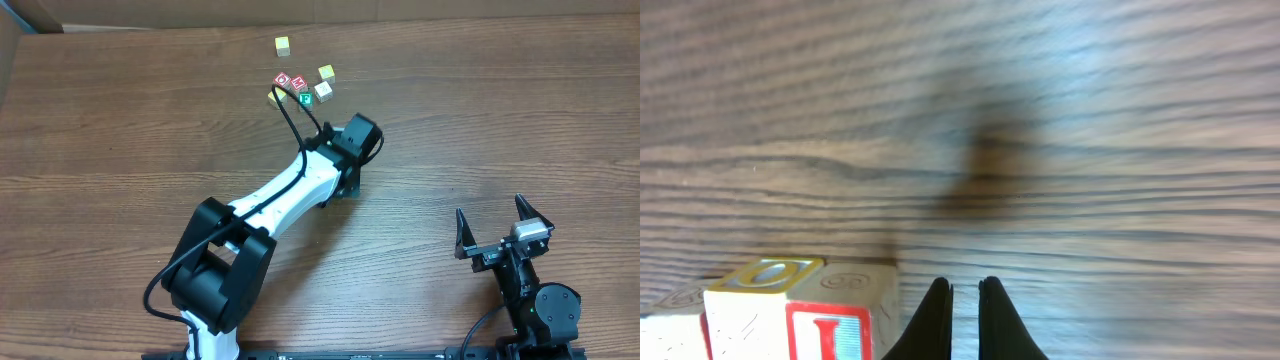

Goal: Flip 5 blocks

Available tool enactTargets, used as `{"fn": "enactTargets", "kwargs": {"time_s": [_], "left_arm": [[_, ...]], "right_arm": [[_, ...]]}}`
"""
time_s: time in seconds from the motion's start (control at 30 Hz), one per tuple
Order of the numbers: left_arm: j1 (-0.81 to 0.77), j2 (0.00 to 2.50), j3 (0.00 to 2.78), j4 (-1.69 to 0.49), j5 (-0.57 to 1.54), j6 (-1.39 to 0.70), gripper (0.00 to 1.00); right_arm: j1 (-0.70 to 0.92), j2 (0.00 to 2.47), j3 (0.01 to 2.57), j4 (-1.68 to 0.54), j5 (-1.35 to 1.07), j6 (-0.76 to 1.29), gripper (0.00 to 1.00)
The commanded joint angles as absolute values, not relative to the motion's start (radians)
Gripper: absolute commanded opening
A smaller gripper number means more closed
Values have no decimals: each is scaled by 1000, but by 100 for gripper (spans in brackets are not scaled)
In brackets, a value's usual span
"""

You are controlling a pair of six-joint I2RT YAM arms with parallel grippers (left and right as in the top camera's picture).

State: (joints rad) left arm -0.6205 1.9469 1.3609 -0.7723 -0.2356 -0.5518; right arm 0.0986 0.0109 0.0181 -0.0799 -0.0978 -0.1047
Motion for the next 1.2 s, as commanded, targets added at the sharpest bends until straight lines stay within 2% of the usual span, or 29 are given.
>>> {"fn": "enactTargets", "kwargs": {"time_s": [0.0, 0.4, 0.77, 1.17], "left_arm": [[-620, 1876, 1440, -835, -190, -578, 4], [-523, 1837, 1399, -1235, -181, -636, 4], [-420, 1836, 1216, -1103, -49, -574, 4], [-397, 1836, 1147, -993, -130, -560, 5]], "right_arm": [[94, 4, 8, -76, -99, -105, 100], [94, 4, 8, -76, -99, -105, 100], [94, 4, 8, -76, -99, -105, 100], [94, 4, 8, -76, -99, -105, 100]]}}
